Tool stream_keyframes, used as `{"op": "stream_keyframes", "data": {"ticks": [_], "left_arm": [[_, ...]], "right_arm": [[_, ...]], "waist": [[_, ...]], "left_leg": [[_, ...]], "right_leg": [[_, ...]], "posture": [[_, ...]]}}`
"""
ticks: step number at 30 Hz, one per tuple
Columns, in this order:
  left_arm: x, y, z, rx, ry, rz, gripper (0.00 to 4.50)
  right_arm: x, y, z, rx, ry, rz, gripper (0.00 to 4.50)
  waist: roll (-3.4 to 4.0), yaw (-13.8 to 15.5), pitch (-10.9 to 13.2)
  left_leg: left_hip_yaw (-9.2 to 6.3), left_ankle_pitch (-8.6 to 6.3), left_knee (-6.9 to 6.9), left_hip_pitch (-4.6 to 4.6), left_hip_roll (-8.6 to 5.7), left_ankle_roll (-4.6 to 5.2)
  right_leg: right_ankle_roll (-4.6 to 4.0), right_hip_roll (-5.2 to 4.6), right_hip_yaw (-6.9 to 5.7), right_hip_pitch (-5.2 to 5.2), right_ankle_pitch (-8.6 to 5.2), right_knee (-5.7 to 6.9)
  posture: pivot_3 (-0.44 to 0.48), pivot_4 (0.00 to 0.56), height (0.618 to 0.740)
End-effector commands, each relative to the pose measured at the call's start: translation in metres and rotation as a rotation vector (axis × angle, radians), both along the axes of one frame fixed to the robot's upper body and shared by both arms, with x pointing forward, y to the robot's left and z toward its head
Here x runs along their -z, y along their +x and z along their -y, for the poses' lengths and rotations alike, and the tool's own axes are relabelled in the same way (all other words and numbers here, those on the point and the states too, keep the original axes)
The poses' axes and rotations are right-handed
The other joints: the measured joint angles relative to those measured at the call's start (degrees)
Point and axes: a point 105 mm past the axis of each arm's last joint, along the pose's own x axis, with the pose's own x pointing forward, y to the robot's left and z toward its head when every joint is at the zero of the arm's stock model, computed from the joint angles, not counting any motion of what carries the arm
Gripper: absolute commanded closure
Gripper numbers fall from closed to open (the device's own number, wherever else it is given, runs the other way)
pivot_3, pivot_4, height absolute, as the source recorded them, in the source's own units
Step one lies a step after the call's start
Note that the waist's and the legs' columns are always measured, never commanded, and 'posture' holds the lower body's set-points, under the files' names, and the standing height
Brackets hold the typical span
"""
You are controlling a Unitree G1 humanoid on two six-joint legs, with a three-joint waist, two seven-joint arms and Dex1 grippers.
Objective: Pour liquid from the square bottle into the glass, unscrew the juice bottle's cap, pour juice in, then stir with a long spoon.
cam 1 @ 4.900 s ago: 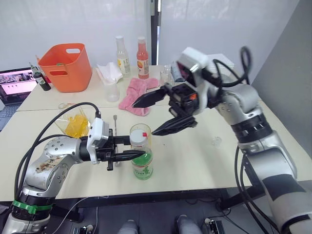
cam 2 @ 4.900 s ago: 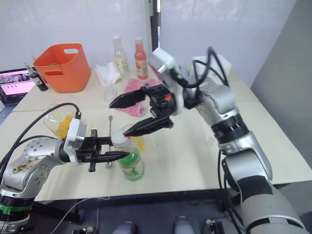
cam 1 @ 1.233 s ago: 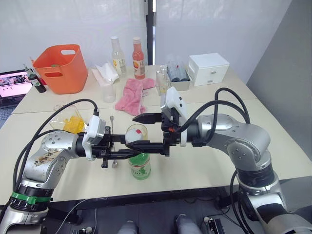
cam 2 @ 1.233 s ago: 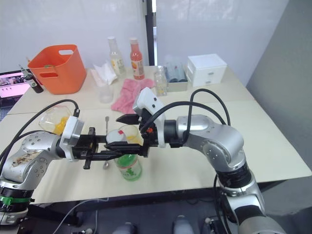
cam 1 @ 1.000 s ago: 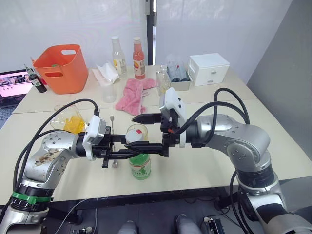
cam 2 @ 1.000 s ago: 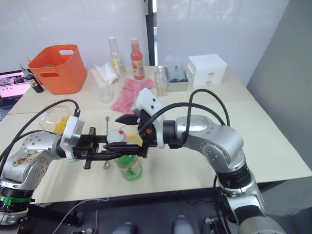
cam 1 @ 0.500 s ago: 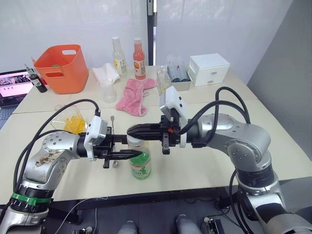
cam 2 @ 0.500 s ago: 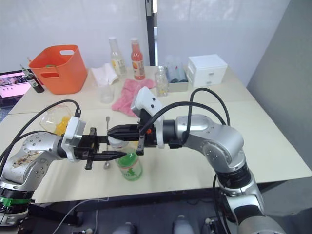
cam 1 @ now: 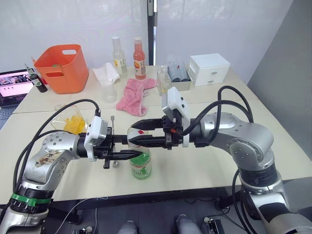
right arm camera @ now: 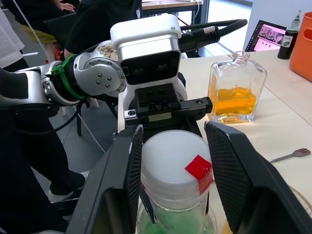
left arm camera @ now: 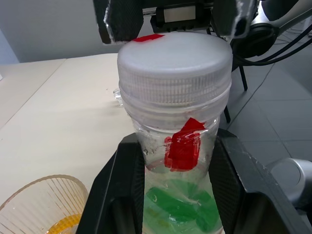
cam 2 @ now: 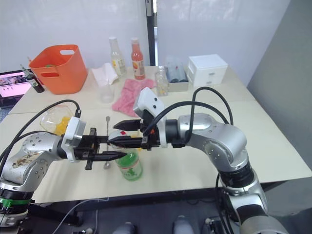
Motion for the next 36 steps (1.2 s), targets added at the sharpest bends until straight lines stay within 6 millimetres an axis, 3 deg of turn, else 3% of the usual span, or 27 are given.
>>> {"op": "stream_keyframes", "data": {"ticks": [1,17,18,23,36], "left_arm": [[0.0136,0.0005,-0.0031,-0.015,0.051,-0.032,3.10],[0.0163,0.0021,-0.0071,-0.019,0.053,-0.034,3.10],[0.0159,0.0017,-0.0084,-0.019,0.053,-0.034,3.10],[0.0133,0.0005,-0.0116,-0.019,0.052,-0.033,3.10],[0.0090,0.0006,-0.0089,-0.021,0.054,-0.029,3.10]], "right_arm": [[-0.0040,-0.0036,-0.0010,-0.004,-0.008,0.044,2.32],[-0.0017,-0.0089,-0.0027,-0.027,-0.025,0.090,2.32],[-0.0024,-0.0092,-0.0029,-0.028,-0.019,0.092,1.78],[-0.0045,-0.0089,-0.0032,-0.027,-0.006,0.093,0.17],[-0.0041,-0.0040,-0.0068,-0.013,0.000,0.068,0.17]], "waist": [[0.00,-0.01,0.00],[0.00,-0.02,0.00],[0.00,-0.02,0.00],[0.00,-0.04,0.00],[0.00,-0.34,0.00]], "left_leg": [[0.00,0.00,0.00,0.00,0.00,0.00],[0.00,0.00,0.00,0.03,0.00,0.00],[0.00,0.00,0.00,0.03,0.00,0.00],[0.00,0.00,0.00,0.02,0.01,0.00],[0.00,0.00,-0.04,0.02,0.02,0.00]], "right_leg": [[0.00,0.00,0.00,0.00,0.00,0.00],[0.00,0.00,0.00,0.01,0.00,0.00],[0.00,0.00,0.00,0.01,0.00,0.00],[0.00,0.01,0.00,0.00,-0.01,0.01],[-0.02,0.01,0.00,-0.02,-0.01,0.01]], "posture": [[0.000,0.150,0.739],[0.000,0.150,0.739],[0.000,0.150,0.739],[0.000,0.150,0.739],[0.000,0.150,0.739]]}}
